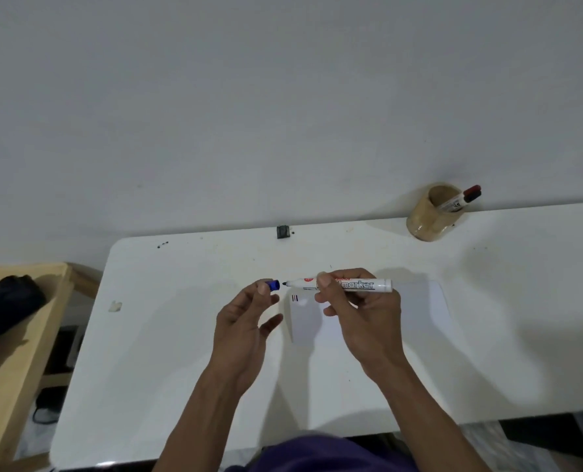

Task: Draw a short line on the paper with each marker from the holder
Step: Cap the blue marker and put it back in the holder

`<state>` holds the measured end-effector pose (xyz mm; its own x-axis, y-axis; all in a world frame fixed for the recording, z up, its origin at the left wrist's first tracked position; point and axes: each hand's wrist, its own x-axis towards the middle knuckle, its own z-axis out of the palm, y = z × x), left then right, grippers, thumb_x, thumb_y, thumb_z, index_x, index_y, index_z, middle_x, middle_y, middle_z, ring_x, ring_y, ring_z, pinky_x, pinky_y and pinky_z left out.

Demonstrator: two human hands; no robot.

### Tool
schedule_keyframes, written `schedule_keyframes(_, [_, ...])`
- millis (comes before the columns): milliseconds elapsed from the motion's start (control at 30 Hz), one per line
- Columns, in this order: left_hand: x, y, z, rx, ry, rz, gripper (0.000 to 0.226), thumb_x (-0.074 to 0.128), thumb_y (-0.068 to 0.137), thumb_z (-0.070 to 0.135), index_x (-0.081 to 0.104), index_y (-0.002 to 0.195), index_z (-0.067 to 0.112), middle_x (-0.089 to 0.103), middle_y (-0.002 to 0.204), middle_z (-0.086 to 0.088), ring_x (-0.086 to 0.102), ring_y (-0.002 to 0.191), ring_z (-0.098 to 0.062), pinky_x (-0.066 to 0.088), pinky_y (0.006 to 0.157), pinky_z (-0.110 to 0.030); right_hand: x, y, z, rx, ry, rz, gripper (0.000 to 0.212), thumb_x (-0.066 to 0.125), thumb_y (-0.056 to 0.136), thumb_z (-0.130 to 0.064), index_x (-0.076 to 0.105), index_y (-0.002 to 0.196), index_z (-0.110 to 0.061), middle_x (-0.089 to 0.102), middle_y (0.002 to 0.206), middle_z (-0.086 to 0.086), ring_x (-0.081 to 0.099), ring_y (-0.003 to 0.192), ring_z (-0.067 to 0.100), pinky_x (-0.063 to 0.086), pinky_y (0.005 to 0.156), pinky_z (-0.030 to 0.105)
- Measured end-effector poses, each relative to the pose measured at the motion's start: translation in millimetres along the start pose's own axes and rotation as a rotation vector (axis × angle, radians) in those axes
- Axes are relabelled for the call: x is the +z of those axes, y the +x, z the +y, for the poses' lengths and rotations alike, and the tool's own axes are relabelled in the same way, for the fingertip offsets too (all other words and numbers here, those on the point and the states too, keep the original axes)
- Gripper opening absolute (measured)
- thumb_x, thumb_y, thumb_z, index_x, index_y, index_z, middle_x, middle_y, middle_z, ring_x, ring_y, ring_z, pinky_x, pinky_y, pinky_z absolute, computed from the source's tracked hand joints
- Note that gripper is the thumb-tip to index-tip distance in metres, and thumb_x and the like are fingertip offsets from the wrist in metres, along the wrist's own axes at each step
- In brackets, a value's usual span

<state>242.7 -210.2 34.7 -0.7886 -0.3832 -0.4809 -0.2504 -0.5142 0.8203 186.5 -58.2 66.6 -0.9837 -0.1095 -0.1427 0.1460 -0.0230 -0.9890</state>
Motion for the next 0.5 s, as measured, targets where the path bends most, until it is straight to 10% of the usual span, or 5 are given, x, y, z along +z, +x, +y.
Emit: schedule_keyframes(500, [9, -27, -5, -0.009, 0.012, -0.095, 0.026, 0.068, 0.08, 0.034, 0.077, 0.096, 0.016, 0.071, 0.099, -0.001, 0.062, 0.098, -0.018, 0.053, 0.09, -0.043, -1, -25, 2, 0.007, 0.007, 0.025, 0.024, 0.076, 0.082, -0.029, 0.075, 0.087, -0.006, 0.078, 0.076, 0.006, 0.075, 0.07, 0.018, 0.058, 0.06, 0.023])
